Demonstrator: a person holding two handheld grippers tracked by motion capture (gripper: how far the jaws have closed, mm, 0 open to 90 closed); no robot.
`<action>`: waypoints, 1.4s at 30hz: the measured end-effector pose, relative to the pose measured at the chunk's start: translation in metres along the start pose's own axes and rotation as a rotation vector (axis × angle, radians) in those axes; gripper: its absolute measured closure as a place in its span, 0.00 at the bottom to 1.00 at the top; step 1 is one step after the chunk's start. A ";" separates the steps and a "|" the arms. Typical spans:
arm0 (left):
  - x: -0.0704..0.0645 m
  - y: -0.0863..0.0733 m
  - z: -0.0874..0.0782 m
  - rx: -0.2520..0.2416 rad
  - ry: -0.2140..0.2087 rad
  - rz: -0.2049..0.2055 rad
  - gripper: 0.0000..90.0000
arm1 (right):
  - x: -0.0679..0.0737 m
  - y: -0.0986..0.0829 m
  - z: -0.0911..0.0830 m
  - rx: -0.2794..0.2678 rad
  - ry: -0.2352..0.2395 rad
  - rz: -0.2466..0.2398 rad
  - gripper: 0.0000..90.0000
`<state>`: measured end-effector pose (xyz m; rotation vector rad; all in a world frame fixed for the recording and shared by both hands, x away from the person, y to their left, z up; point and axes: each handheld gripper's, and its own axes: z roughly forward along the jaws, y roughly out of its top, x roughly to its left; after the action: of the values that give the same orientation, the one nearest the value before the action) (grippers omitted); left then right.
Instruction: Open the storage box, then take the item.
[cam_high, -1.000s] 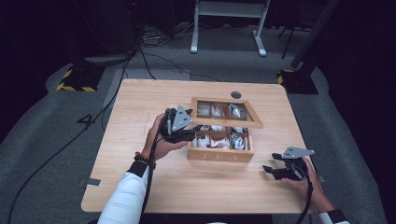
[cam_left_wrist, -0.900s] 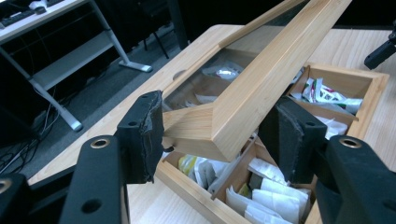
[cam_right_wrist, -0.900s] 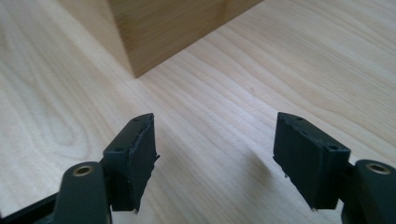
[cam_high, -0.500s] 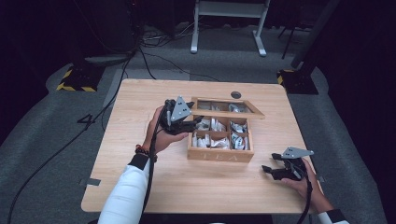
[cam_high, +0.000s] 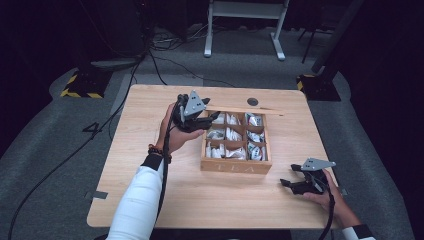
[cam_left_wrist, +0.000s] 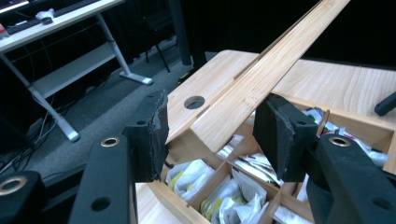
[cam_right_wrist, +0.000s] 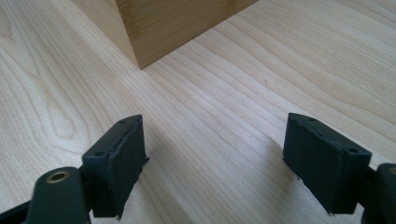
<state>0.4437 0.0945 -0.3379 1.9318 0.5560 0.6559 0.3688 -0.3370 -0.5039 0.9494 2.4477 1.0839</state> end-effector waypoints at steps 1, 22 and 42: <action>0.001 0.001 0.000 0.000 0.000 -0.003 0.51 | 0.000 0.000 0.000 0.000 0.001 0.000 0.23; 0.031 0.024 0.014 -0.028 -0.001 -0.075 0.52 | 0.000 0.000 0.000 0.001 0.003 -0.001 0.22; 0.041 0.033 0.023 -0.034 0.030 -0.085 0.52 | 0.000 0.001 0.001 0.001 0.004 0.000 0.22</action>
<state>0.4928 0.0918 -0.3082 1.8591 0.6380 0.6372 0.3695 -0.3364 -0.5041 0.9484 2.4518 1.0849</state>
